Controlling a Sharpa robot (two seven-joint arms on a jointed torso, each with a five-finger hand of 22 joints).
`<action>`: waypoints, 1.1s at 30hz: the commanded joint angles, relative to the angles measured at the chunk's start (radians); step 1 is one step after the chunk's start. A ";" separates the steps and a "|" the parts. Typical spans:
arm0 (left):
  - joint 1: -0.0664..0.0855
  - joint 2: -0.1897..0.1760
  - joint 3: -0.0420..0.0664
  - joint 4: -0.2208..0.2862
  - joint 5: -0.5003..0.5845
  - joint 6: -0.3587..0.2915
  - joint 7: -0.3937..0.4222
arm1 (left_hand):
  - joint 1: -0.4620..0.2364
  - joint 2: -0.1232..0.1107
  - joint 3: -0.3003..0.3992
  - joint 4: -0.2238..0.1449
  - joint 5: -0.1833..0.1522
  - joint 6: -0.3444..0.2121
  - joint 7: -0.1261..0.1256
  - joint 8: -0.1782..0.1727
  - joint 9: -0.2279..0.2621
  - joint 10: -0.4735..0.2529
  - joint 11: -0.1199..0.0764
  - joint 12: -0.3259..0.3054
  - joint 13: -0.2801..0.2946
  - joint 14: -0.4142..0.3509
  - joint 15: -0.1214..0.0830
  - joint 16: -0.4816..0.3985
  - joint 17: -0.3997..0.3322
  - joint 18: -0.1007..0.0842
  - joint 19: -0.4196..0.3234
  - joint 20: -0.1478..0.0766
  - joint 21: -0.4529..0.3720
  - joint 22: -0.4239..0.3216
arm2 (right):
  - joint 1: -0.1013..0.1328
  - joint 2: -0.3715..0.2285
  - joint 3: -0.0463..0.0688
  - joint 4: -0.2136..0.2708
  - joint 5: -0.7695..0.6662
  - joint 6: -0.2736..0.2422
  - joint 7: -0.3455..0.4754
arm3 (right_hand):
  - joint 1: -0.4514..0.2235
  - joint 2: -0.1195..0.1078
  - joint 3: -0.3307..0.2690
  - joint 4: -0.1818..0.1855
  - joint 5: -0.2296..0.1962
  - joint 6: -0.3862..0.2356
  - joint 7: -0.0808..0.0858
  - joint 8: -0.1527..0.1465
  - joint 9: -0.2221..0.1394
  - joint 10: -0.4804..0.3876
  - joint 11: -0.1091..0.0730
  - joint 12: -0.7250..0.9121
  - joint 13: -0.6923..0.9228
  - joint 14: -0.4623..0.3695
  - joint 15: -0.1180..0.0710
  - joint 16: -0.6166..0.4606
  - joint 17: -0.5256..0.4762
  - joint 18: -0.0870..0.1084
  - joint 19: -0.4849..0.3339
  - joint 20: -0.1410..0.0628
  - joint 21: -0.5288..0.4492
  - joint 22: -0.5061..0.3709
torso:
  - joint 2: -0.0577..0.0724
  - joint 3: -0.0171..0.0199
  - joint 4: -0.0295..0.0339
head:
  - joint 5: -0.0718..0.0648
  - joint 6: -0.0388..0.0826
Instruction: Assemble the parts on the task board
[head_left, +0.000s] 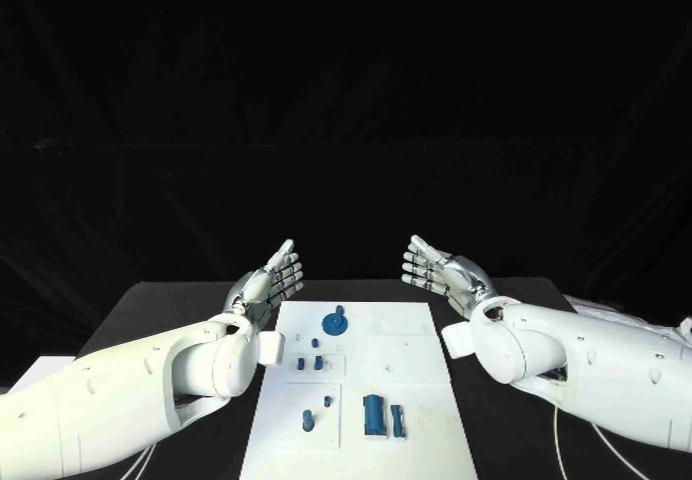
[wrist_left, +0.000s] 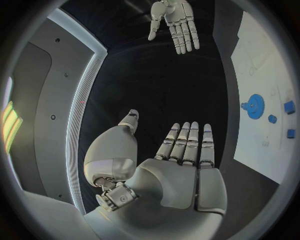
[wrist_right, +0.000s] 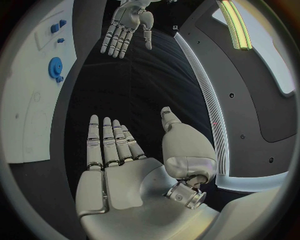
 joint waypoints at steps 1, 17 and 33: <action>-0.007 0.003 0.005 0.031 -0.068 -0.181 0.062 | -0.215 0.004 -0.044 -0.001 -0.019 -0.152 -0.069 -0.011 -0.006 -0.153 -0.068 -0.037 -0.004 -0.142 -0.043 -0.104 -0.005 -0.033 -0.118 -0.044 -0.006 -0.068 | -0.019 0.005 0.007 0.038 0.087 -0.192 0.123 | -0.217 0.000 -0.098 0.000 -0.026 -0.152 -0.078 -0.007 -0.024 -0.170 -0.024 -0.007 -0.057 -0.177 -0.006 -0.025 -0.087 -0.032 -0.166 -0.093 -0.096 -0.072 | -0.003 0.0053 0.0020 | 0.002 0.005; -0.015 0.004 0.010 0.061 -0.090 -0.252 0.079 | -0.425 0.004 -0.133 -0.001 -0.019 -0.301 -0.069 -0.011 -0.006 -0.303 -0.068 -0.037 -0.004 -0.281 -0.043 -0.104 -0.005 -0.109 -0.232 -0.133 -0.006 -0.134 | -0.045 0.011 0.017 0.081 0.126 -0.285 0.174 | -0.429 0.000 -0.098 0.000 -0.026 -0.301 -0.078 -0.007 -0.024 -0.337 -0.024 -0.007 -0.057 -0.351 -0.006 -0.025 -0.087 -0.107 -0.331 -0.093 -0.096 -0.072 | -0.003 0.0053 0.0020 | 0.002 0.005; -0.015 0.004 0.010 0.061 -0.090 -0.252 0.079 | -0.536 0.004 -0.133 -0.001 -0.019 -0.378 -0.069 -0.011 -0.006 -0.381 -0.068 -0.037 -0.004 -0.353 -0.043 -0.104 -0.005 -0.109 -0.359 -0.133 -0.006 -0.206 | -0.045 0.011 0.017 0.081 0.126 -0.285 0.174 | -0.541 0.000 -0.098 0.000 -0.026 -0.379 -0.078 -0.007 -0.024 -0.424 -0.024 -0.007 -0.057 -0.444 -0.006 -0.025 -0.087 -0.107 -0.415 -0.093 -0.096 -0.072 | -0.003 0.0053 0.0020 | 0.002 0.005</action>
